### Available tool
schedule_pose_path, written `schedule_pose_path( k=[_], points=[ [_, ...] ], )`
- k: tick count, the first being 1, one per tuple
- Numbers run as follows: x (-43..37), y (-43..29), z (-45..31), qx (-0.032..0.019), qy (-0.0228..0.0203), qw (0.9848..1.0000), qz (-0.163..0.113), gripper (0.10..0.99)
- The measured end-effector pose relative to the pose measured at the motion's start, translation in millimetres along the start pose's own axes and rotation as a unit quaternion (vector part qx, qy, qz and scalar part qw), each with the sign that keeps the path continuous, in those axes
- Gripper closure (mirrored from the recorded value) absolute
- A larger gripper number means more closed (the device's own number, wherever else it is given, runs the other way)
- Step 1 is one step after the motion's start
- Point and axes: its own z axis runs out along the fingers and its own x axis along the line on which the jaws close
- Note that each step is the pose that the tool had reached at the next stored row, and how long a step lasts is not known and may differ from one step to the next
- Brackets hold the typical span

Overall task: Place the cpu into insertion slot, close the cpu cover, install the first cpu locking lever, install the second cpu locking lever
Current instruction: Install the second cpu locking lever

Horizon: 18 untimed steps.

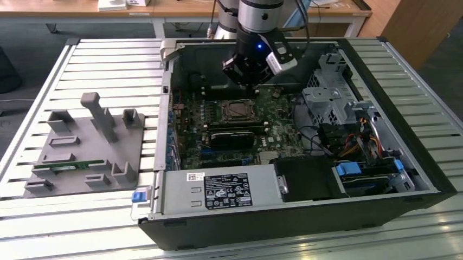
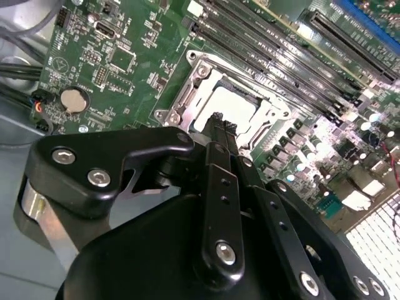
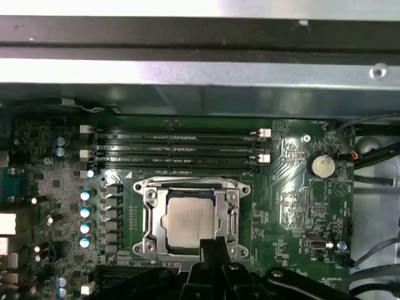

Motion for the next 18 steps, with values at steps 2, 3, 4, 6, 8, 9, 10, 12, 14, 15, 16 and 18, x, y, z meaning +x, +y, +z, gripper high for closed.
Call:
schedule_pose_path(
  k=[2,3,4,6,8,9,10,12,14,15,16,18],
  points=[
    [0.0,-0.3,-5.5,-0.0005,0.0,1.0,0.0,0.98],
    [0.0,-0.5,-7.6,-0.0006,0.0,1.0,0.0,0.98],
    [0.0,-0.7,-8.2,-0.0007,0.0,1.0,0.0,0.98],
    [0.0,-1.4,-8.3,-0.0007,0.0,1.0,0.0,0.98],
    [0.0,-3.1,-8.2,-0.0006,0.0,1.0,0.0,0.98],
    [0.0,-4.6,-8.1,-0.0006,0.0,1.0,0.0,0.98],
    [0.0,-6.4,-7.9,-0.0006,0.0,1.0,0.0,0.98],
    [0.0,-10.5,-7.3,-0.0006,0.0,1.0,0.0,0.98],
    [0.0,-14.9,-6.8,-0.0006,0.0,1.0,0.0,0.98],
    [0.0,-17.3,-6.6,-0.0006,0.0,1.0,0.0,0.98],
    [0.0,-19.5,-6.3,-0.0007,0.0,1.0,0.0,0.98],
    [0.0,-24.5,-5.7,-0.0006,0.0,1.0,0.0,0.98]
  ],
)
